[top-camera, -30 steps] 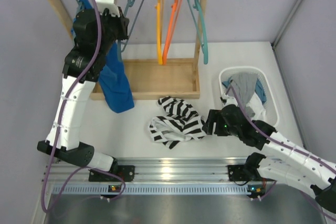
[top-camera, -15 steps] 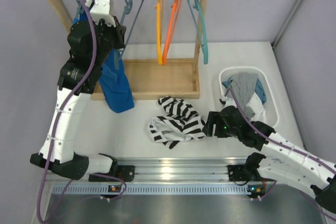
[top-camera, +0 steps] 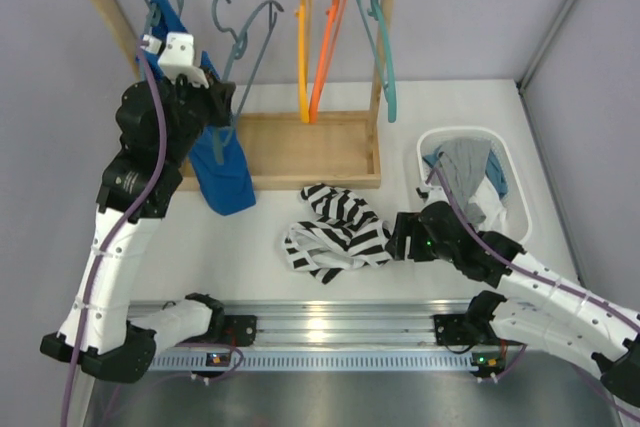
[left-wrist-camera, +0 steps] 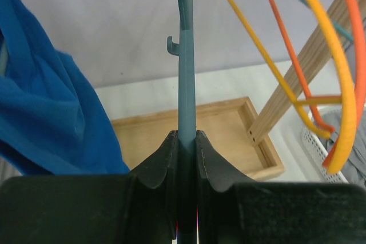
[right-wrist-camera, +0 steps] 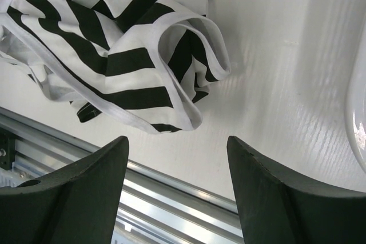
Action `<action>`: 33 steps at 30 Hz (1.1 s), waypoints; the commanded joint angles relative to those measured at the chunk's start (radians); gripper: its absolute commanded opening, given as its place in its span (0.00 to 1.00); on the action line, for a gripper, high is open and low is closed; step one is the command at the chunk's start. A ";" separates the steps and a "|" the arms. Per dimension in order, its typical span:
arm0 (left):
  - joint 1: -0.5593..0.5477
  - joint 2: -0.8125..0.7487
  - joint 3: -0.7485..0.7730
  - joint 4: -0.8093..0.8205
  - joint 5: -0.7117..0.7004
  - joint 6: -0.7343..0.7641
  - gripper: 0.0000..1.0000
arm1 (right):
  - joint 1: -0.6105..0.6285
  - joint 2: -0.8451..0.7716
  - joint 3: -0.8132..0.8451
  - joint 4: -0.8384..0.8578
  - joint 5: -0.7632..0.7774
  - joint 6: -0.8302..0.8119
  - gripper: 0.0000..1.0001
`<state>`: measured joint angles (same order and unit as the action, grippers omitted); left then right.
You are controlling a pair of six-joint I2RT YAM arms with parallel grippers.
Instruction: Place the tank top on the hanger
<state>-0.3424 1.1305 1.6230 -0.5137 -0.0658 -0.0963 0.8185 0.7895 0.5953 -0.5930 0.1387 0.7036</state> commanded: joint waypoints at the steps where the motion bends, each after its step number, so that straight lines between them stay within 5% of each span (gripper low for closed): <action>1: -0.003 -0.101 -0.122 0.041 0.033 -0.081 0.00 | 0.016 -0.039 -0.005 0.042 0.024 -0.050 0.69; 8: -0.006 -0.328 -0.441 0.032 0.188 -0.216 0.00 | 0.178 -0.026 0.006 0.071 0.104 -0.075 0.56; 16: -0.009 -0.466 -0.656 -0.008 0.339 -0.342 0.00 | 0.470 0.199 0.055 0.059 0.418 0.020 0.52; 19: -0.013 -0.497 -0.683 -0.028 0.383 -0.358 0.00 | 0.487 0.275 0.047 0.062 0.472 0.037 0.52; 25: -0.017 -0.505 -0.663 -0.094 0.402 -0.321 0.00 | 0.510 0.338 0.011 0.154 0.516 0.036 0.75; 33: -0.029 -0.425 -0.620 -0.100 0.391 -0.281 0.00 | 0.530 0.427 0.043 0.136 0.599 0.100 0.71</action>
<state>-0.3599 0.6823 0.9501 -0.6289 0.3164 -0.3996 1.3197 1.1938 0.6029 -0.4725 0.6498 0.7425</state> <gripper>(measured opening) 0.168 0.725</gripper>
